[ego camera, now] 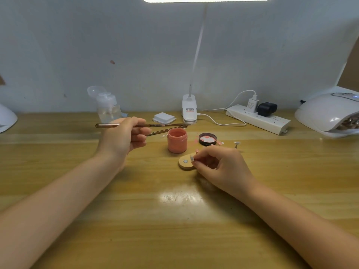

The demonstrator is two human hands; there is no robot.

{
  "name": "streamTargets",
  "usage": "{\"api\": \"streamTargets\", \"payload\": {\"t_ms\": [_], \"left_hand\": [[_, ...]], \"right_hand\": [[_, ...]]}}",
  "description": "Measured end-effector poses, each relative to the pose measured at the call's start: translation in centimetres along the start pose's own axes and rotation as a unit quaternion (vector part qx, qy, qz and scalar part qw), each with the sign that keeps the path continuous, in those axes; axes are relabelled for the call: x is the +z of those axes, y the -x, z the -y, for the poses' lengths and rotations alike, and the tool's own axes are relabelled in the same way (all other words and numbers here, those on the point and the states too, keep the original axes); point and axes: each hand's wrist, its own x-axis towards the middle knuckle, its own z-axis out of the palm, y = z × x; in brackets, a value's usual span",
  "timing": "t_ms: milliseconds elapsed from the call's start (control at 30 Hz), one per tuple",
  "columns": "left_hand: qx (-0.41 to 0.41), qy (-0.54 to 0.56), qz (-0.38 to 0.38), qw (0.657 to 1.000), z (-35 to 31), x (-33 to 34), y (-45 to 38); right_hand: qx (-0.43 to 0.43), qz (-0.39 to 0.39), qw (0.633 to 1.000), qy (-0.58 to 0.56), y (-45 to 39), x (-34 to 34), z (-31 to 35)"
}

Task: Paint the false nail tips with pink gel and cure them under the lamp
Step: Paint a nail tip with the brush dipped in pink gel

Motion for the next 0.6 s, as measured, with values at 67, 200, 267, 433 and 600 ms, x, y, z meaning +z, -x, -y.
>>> {"api": "streamTargets", "payload": {"t_ms": [67,200,267,433,600], "left_hand": [[0.081,-0.013,0.04,0.996,0.5,-0.1,2.0],[0.273,-0.139,0.124,0.944,1.7,0.2,6.1],[0.337,-0.187,0.162,0.908,2.0,0.7,7.2],[0.389,-0.23,0.167,0.876,2.6,1.3,7.7],[0.378,-0.223,0.178,0.881,2.5,1.3,7.8]], "right_hand": [[0.024,-0.014,0.999,-0.019,0.0,0.0,-0.1],[0.069,-0.053,0.995,-0.054,0.0,-0.1,-0.3],[0.079,-0.062,0.993,-0.065,0.0,0.0,-0.3],[0.079,-0.069,0.992,-0.064,0.0,0.0,-0.3],[0.079,-0.074,0.992,-0.057,0.0,0.1,-0.4]]}}
